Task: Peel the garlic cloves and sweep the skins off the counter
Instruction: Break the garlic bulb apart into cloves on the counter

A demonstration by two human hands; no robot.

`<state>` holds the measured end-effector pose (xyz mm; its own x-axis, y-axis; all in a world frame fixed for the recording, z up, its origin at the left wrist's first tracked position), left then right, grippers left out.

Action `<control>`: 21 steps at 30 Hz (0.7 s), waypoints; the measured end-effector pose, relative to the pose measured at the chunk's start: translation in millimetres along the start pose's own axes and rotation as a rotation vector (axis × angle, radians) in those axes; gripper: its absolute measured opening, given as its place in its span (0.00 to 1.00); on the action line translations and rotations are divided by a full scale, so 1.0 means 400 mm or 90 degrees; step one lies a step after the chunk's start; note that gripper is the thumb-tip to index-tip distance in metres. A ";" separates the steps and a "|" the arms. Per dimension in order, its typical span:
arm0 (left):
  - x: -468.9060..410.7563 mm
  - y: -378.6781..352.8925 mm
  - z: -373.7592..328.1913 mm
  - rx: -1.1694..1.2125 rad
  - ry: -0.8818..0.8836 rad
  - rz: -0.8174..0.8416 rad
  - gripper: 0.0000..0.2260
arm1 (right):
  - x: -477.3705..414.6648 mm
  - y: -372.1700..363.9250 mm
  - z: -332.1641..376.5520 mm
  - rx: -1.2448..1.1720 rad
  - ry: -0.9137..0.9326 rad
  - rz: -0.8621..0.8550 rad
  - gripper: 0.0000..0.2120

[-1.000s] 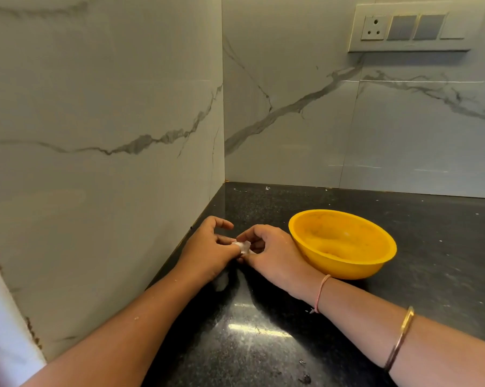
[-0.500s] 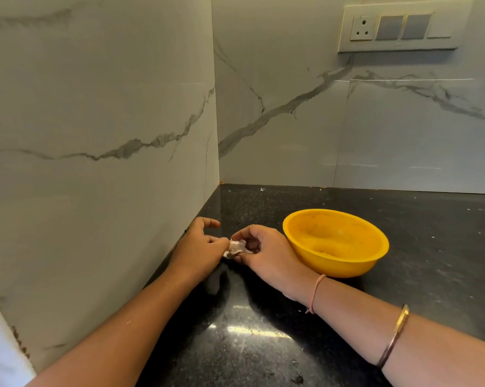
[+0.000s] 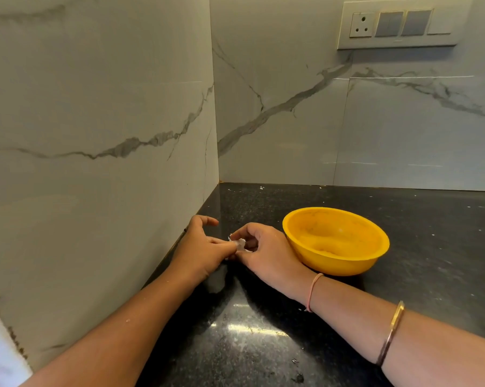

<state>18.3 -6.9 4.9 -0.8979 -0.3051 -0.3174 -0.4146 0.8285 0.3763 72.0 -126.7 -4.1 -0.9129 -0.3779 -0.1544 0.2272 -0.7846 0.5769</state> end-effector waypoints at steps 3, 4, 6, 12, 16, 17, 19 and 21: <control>-0.004 -0.006 0.005 -0.007 -0.008 0.004 0.24 | -0.001 0.000 0.000 -0.017 -0.011 -0.002 0.10; -0.005 -0.008 0.007 -0.010 -0.009 0.006 0.24 | -0.001 0.000 0.000 -0.024 -0.013 -0.001 0.11; -0.008 -0.011 0.012 -0.015 -0.010 0.009 0.24 | 0.000 -0.001 0.000 -0.035 -0.016 0.000 0.11; -0.008 -0.011 0.011 -0.028 -0.019 0.016 0.23 | -0.002 -0.001 -0.003 -0.061 -0.027 0.005 0.11; -0.008 -0.012 0.006 -0.050 -0.021 0.019 0.22 | -0.002 -0.004 -0.004 -0.072 -0.031 0.015 0.11; -0.009 -0.014 0.004 -0.053 -0.022 0.021 0.21 | -0.002 -0.004 -0.004 -0.073 -0.031 0.015 0.11; -0.011 -0.017 0.001 -0.060 -0.021 0.024 0.21 | -0.002 -0.002 -0.004 -0.071 -0.032 0.012 0.12; -0.012 -0.020 -0.001 -0.066 -0.017 0.025 0.20 | -0.002 -0.002 -0.003 -0.066 -0.031 0.008 0.12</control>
<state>25.8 -12.2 3.8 -0.9103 -0.2595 -0.3224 -0.3930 0.7862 0.4770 73.0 -126.6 -5.4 -0.9244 -0.3660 -0.1073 0.2704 -0.8272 0.4926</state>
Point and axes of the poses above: each hand's wrist, its own x-axis away from the middle knuckle, its own y-axis out of the back of the hand, z = x × y, the point moved 2 cm from there along -x, towards the middle knuckle, and after that the axes turned 14 degrees about -y, right-handed, at the moved point
